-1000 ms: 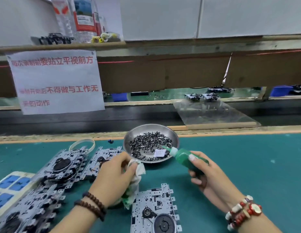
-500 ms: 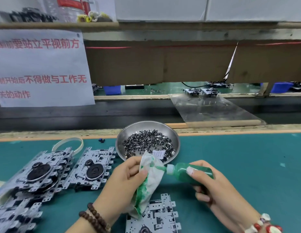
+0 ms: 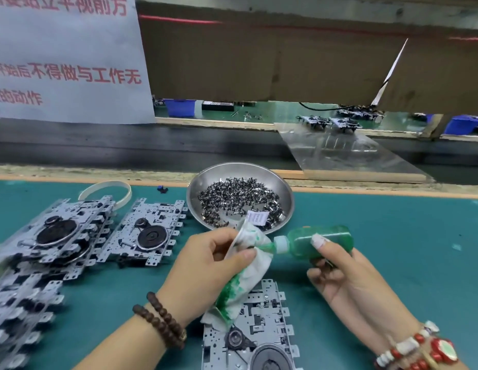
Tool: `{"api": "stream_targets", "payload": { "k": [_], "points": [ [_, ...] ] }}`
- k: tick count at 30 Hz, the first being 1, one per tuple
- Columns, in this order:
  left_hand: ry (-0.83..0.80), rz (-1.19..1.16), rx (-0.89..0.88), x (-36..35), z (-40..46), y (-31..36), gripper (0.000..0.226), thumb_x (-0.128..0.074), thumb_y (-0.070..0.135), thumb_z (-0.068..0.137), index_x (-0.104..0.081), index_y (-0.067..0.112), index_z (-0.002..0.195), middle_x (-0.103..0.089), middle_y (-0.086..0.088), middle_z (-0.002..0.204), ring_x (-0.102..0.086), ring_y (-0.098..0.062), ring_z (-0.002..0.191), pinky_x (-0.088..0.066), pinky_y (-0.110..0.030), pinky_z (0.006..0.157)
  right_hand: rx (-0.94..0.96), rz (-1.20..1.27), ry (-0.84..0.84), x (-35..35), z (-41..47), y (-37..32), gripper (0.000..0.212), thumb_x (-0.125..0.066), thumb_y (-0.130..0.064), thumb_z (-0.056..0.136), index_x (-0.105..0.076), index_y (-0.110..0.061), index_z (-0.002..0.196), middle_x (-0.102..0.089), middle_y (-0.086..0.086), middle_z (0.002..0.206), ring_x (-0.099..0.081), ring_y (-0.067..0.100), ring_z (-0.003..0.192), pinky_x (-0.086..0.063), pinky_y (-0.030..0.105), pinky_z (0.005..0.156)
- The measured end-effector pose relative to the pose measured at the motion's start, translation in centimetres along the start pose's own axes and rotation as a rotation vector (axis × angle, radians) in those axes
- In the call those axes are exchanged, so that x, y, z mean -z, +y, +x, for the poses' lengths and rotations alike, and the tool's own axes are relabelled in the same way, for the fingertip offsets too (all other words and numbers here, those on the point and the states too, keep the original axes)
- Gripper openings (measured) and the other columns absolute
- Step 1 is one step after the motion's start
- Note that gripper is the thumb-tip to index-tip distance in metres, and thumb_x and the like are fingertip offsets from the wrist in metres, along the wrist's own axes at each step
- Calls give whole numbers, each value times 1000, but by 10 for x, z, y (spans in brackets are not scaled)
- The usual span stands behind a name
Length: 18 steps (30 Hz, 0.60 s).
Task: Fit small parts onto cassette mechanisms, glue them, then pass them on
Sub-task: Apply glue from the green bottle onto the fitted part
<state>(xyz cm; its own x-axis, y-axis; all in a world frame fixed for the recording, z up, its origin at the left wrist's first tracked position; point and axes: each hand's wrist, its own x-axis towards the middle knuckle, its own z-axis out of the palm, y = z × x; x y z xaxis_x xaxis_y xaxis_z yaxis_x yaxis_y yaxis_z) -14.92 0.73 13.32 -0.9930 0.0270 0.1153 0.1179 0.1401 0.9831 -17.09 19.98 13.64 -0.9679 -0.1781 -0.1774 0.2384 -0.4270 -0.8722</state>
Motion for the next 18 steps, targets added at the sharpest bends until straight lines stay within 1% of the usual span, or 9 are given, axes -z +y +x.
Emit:
{"api": "stream_targets", "payload": {
  "k": [2,4,7,9,11,12,13,15,18],
  "points": [
    [36,27,-27,-1,1,-4,21,-68,12,78,-71,32,85,-73,3,83,-69,-15,77,-56,-29,70,19,-57,-2,0,-1,1,41,-71,-25,54,-62,-13,92,-67,-1,80,-56,4,62,-48,16,48],
    [83,37,-37,0,0,-7,24,-68,11,79,-71,34,85,-73,6,82,-68,-11,75,-55,-23,66,58,-92,12,1,-1,1,40,-71,-29,53,-62,-16,90,-68,-3,82,-58,4,64,-49,18,50],
    [252,25,-31,9,4,-11,22,-66,10,80,-73,30,80,-73,8,81,-69,-8,74,-54,-25,64,119,-11,78,6,1,-5,27,-68,-27,57,-57,-19,81,-64,-7,67,-50,1,47,-48,16,46],
    [337,129,-65,17,5,-13,20,-65,12,81,-69,31,78,-72,6,78,-67,-8,73,-53,-28,65,132,5,97,7,1,-9,29,-67,-29,55,-56,-18,79,-62,-4,64,-44,1,40,-47,16,44],
    [334,391,-159,20,2,-17,14,-64,16,82,-66,30,82,-69,5,73,-61,-6,68,-48,-21,62,149,-104,83,5,-1,-10,34,-74,-30,52,-56,-15,77,-61,6,70,-43,3,38,-46,17,42],
    [324,493,-202,20,0,-20,9,-64,15,83,-66,24,83,-67,3,70,-58,-9,67,-44,-19,59,165,-175,76,5,-2,-9,32,-79,-23,54,-56,-15,75,-60,10,73,-46,5,40,-45,18,41],
    [309,550,-223,19,-2,-22,3,-64,15,83,-66,16,83,-65,-1,68,-54,-12,67,-41,-20,59,186,-223,63,6,-2,-7,23,-77,-20,61,-57,-16,72,-60,13,74,-52,8,44,-44,19,41],
    [286,574,-231,18,-2,-26,9,-63,15,84,-61,7,81,-60,-8,64,-50,-16,64,-39,-22,57,219,-253,62,7,-2,-6,7,-63,-26,66,-60,-20,64,-60,12,72,-60,14,55,-43,19,41],
    [270,578,-236,18,3,-25,14,-62,16,84,-56,5,77,-53,-1,57,-48,-14,59,-36,-20,53,266,-297,73,8,-1,-6,9,-64,-27,63,-61,-20,60,-60,6,65,-63,16,59,-43,20,41]
  ]
}}
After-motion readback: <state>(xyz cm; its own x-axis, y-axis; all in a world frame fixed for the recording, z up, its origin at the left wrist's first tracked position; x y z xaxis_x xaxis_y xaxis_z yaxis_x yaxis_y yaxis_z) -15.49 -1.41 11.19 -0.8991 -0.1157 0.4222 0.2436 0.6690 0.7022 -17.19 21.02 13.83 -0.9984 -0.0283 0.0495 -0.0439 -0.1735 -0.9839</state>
